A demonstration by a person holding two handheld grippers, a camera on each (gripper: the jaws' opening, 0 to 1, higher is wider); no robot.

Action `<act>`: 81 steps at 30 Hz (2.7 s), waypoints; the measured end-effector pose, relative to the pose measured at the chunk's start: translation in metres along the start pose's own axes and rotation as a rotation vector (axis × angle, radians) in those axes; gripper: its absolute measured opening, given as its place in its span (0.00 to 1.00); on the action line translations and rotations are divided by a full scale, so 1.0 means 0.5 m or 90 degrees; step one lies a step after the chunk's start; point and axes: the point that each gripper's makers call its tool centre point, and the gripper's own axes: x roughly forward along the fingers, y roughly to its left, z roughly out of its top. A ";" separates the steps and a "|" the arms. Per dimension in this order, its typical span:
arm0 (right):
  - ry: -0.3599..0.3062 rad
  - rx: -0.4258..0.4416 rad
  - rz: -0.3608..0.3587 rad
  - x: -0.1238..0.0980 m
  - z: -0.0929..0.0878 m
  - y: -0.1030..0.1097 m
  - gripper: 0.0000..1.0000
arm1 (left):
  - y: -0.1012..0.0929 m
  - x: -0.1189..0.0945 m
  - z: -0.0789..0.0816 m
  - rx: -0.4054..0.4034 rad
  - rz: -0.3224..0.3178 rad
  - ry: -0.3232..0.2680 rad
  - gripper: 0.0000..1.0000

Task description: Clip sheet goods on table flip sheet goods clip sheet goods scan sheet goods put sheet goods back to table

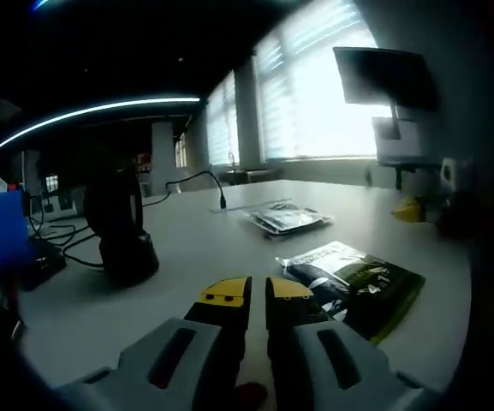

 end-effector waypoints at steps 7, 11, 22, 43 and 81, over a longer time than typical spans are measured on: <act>0.002 -0.012 0.003 0.000 0.000 0.005 0.00 | -0.016 -0.007 -0.014 -0.003 -0.014 0.018 0.02; 0.002 -0.012 0.002 0.000 0.001 0.005 0.00 | -0.031 -0.011 -0.014 -0.032 -0.036 0.021 0.04; 0.002 -0.014 0.005 -0.001 0.001 0.007 0.00 | -0.073 -0.008 -0.037 -0.136 -0.113 0.096 0.11; -0.001 -0.011 0.011 -0.002 0.003 0.012 0.00 | -0.095 0.019 -0.045 -0.333 -0.202 0.220 0.16; -0.014 -0.001 0.017 -0.007 0.011 0.020 0.00 | -0.121 0.047 -0.091 -0.383 -0.116 0.531 0.14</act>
